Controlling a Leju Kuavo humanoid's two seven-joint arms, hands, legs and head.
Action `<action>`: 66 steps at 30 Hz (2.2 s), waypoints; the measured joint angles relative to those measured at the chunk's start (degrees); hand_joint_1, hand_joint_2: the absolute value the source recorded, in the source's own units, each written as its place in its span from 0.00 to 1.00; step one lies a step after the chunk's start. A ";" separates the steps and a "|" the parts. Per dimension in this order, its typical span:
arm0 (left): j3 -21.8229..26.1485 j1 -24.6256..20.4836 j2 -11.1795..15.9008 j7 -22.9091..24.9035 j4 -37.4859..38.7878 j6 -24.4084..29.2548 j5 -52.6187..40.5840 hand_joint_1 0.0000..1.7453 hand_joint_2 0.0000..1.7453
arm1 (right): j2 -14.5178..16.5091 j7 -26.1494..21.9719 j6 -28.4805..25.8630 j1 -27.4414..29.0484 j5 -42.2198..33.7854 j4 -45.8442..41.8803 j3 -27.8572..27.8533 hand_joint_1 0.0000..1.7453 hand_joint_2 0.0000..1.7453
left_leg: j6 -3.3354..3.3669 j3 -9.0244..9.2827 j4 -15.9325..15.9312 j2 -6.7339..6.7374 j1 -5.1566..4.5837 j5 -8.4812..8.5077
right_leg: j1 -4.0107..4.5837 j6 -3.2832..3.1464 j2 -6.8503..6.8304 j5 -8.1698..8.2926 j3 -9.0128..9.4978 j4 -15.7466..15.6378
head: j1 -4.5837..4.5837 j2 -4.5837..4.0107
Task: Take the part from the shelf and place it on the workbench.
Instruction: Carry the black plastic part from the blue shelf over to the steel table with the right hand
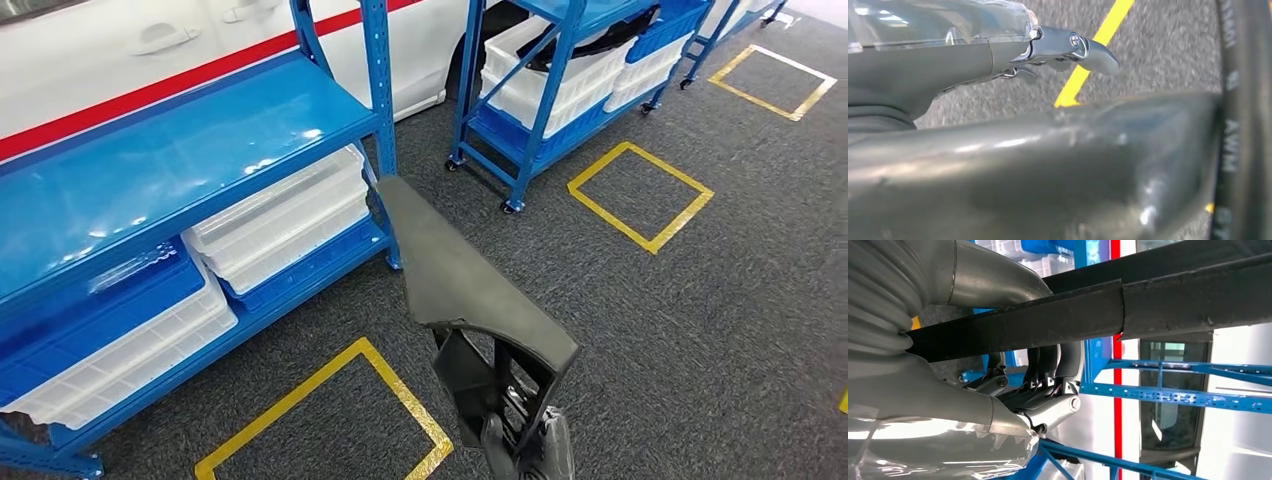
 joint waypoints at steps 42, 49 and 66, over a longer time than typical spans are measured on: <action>1.37 -0.84 0.20 0.82 -0.08 4.26 -2.14 0.00 0.00 | 0.90 -0.32 0.09 0.84 0.31 -1.26 -1.50 1.00 1.00 | -1.96 0.67 0.24 7.90 -0.75 -1.44 | -0.11 -1.02 -5.92 0.69 3.89 -4.68 | -0.01 0.00; 1.44 -0.46 0.20 0.87 -0.08 3.75 -2.16 0.00 0.00 | 0.90 -0.28 0.08 0.87 0.28 -1.41 -1.55 1.00 1.00 | -2.74 -6.53 16.64 1.05 -0.13 -9.85 | 0.15 -2.81 -0.80 1.30 3.61 -5.07 | -0.01 0.00; 1.56 -0.56 0.15 0.92 -0.08 3.03 -2.16 0.00 0.00 | 0.90 -0.04 0.01 0.98 0.32 -1.49 -1.63 1.00 1.00 | -0.36 -0.31 -0.91 3.47 -0.22 0.19 | -0.55 0.61 -2.31 -3.96 -2.84 7.86 | 0.01 0.00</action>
